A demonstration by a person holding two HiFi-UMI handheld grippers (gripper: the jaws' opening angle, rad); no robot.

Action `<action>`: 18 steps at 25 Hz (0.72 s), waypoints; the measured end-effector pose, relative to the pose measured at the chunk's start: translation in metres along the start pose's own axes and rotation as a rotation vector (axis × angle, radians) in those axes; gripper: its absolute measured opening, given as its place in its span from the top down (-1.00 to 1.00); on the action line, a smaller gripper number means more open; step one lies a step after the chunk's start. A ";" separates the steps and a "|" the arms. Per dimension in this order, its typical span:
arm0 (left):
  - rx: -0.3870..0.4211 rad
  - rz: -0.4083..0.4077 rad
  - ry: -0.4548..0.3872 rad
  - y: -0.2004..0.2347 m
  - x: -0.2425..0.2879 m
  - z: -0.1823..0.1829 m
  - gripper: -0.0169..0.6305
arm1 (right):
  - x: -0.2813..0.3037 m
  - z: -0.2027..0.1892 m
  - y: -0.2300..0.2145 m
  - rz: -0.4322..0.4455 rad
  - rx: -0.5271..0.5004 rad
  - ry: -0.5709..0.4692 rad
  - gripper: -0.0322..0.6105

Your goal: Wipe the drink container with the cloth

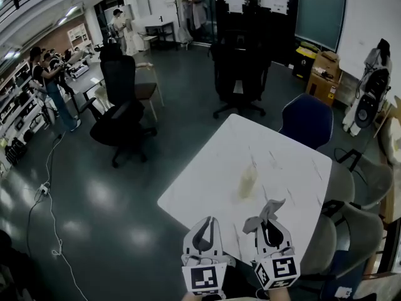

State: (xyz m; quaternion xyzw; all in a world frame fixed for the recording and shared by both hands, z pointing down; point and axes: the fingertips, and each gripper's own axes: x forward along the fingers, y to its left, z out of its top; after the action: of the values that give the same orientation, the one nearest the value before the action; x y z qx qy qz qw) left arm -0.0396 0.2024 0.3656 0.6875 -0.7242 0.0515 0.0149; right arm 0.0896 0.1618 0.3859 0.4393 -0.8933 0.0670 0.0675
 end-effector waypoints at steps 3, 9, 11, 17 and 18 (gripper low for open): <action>-0.013 0.003 0.011 0.003 0.026 0.004 0.85 | 0.021 0.005 -0.013 -0.004 0.000 0.009 0.76; -0.050 -0.048 0.034 -0.005 0.070 0.010 0.85 | 0.058 0.006 -0.035 -0.001 0.009 0.044 0.76; -0.048 -0.072 0.042 -0.009 0.082 0.006 0.85 | 0.068 0.005 -0.039 0.002 0.002 0.054 0.76; -0.058 -0.109 0.074 -0.014 0.107 0.003 0.85 | 0.085 0.007 -0.052 0.003 -0.007 0.082 0.76; -0.051 -0.123 0.074 -0.016 0.111 0.001 0.85 | 0.087 0.005 -0.054 0.001 -0.008 0.089 0.76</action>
State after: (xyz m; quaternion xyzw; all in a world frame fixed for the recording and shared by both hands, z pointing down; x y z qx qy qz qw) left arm -0.0293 0.0906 0.3753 0.7277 -0.6806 0.0574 0.0625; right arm 0.0799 0.0609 0.3994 0.4350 -0.8900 0.0830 0.1089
